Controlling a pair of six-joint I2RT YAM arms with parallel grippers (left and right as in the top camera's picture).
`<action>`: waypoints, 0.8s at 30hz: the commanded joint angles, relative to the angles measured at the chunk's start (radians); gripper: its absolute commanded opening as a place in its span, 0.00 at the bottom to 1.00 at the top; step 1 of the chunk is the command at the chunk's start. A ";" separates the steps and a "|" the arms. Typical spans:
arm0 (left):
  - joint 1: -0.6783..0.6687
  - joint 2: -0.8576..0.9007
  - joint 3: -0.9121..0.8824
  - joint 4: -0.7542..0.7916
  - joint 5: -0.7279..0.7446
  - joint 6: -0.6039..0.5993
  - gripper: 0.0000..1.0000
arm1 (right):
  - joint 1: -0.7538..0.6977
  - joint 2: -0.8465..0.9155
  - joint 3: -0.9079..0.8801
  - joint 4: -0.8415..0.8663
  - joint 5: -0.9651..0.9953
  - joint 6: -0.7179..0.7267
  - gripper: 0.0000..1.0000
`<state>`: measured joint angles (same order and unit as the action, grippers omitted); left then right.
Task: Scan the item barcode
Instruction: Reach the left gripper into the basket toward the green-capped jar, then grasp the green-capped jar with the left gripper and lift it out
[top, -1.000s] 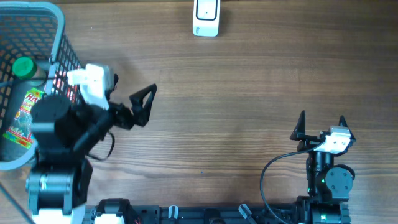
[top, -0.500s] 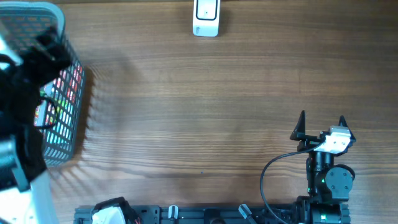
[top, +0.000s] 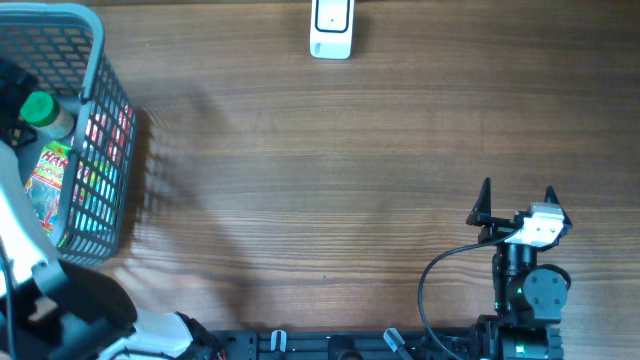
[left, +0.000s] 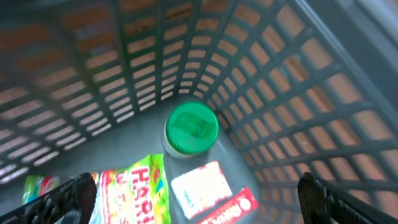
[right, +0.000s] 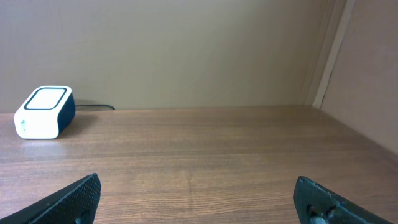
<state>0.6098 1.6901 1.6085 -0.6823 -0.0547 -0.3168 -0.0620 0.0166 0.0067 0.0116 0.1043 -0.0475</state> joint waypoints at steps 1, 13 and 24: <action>0.000 0.107 0.005 0.076 -0.010 0.078 1.00 | 0.003 -0.006 -0.001 0.003 -0.015 -0.005 1.00; -0.057 0.361 0.005 0.308 -0.027 0.205 1.00 | 0.003 -0.006 -0.001 0.003 -0.015 -0.005 1.00; -0.018 0.385 0.002 0.325 -0.042 0.205 1.00 | 0.003 -0.006 -0.001 0.003 -0.015 -0.005 1.00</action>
<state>0.5606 2.0460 1.6085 -0.3542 -0.0792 -0.1307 -0.0620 0.0166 0.0067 0.0116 0.1043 -0.0475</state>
